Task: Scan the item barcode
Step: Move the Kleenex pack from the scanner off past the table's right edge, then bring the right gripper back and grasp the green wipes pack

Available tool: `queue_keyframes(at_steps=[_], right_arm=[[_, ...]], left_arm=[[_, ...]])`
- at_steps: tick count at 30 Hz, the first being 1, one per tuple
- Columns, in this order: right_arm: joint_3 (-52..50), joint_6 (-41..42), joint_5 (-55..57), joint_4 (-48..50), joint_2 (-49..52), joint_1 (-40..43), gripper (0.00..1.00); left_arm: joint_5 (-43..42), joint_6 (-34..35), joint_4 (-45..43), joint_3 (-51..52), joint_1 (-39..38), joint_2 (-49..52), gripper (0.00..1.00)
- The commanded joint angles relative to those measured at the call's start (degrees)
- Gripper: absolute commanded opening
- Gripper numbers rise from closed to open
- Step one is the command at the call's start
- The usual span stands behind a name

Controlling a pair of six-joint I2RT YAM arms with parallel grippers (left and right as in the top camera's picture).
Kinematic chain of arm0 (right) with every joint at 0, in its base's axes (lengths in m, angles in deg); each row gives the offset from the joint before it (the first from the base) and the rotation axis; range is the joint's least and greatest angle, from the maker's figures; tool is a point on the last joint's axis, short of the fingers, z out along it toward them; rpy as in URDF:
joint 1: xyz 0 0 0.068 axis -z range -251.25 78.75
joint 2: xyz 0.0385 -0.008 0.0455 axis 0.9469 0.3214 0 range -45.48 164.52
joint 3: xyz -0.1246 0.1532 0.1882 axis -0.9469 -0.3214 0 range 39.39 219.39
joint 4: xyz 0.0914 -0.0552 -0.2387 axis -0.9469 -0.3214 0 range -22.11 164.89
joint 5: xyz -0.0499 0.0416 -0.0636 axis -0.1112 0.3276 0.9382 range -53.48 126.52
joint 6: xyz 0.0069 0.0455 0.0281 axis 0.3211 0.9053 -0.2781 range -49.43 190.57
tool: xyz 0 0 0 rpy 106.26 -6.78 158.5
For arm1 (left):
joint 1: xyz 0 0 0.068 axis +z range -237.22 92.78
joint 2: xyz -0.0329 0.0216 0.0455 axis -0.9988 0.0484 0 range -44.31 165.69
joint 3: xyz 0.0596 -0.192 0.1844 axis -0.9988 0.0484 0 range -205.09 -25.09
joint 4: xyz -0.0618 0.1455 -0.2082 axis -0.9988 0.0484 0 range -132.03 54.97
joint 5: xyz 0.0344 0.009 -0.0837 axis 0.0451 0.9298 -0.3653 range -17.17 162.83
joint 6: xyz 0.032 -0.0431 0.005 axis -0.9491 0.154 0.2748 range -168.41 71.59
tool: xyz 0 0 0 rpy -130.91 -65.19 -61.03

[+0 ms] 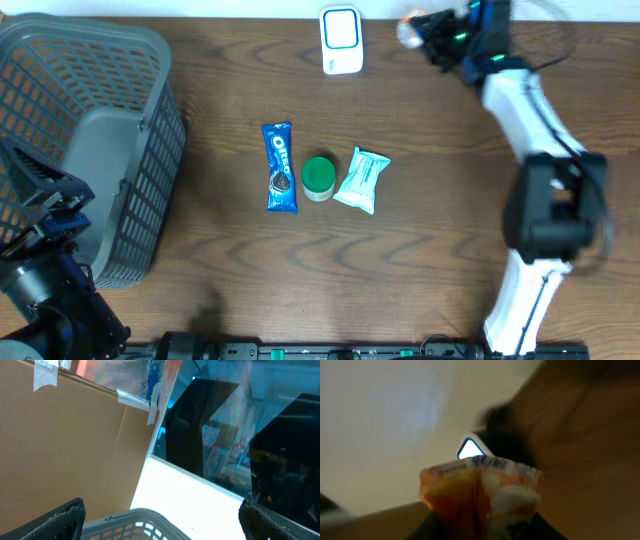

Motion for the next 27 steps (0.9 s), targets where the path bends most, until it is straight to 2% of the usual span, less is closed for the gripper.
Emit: queue_keyframes(at_steps=[1,5,7,13,14,16,18,22,23,24,26,27], right_arm=[[0.4,-21.0,36.1,-18.3,-12.8,4.1,0.24],[0.4,-22.2,63.1,-30.4,-16.2,9.0,0.15],[0.4,-24.4,69.2,-33.6,-16.0,12.3,0.14],[-1.7,-26.8,68.9,-36.4,-12.3,24.5,0.14],[-2.6,-26.9,67.3,-36.3,-11.2,27.5,0.1],[-3.9,-26.9,66.1,-35.6,-10.3,30.5,0.11],[-6.5,-28.2,65.6,-33.9,-8.4,34.5,0.14],[-10.3,-28.8,62.1,-32.4,-6.1,39.1,0.19],[-11.3,-28.8,60.3,-31.8,-5.6,40.3,0.22],[-12.1,-28.8,58.8,-31.3,-5.4,41.2,0.31],[-13.0,-28.9,55.6,-30.6,-5.4,42.7,0.73],[-12.9,-29.2,53.9,-30.6,-5.4,43.2,0.86]], left_arm=[[-0.4,0.7,-0.7,0.2,0.3,0.1,0.98],[-0.4,0.3,-3.0,0.2,0.3,-0.3,0.98],[-0.4,0.3,-2.9,0.2,0.3,-0.7,0.98],[-0.4,0.0,-4.5,0.2,0.3,-0.9,0.98],[-0.4,-0.2,-4.6,0.2,0.3,-1.5,0.98],[-0.5,-0.2,-2.9,0.2,0.3,-2.9,0.98],[-1.3,-0.2,1.7,0.3,0.3,-6.4,0.98],[-5.5,-0.2,1.9,1.4,0.3,-10.6,0.98],[-6.4,-0.2,1.9,1.9,0.3,-11.6,0.98],[-6.8,-0.2,1.9,2.4,0.3,-12.5,0.98],[-6.8,-0.2,1.7,3.8,0.3,-14.2,0.98],[-6.8,-0.2,1.3,4.6,0.3,-15.0,0.98]])
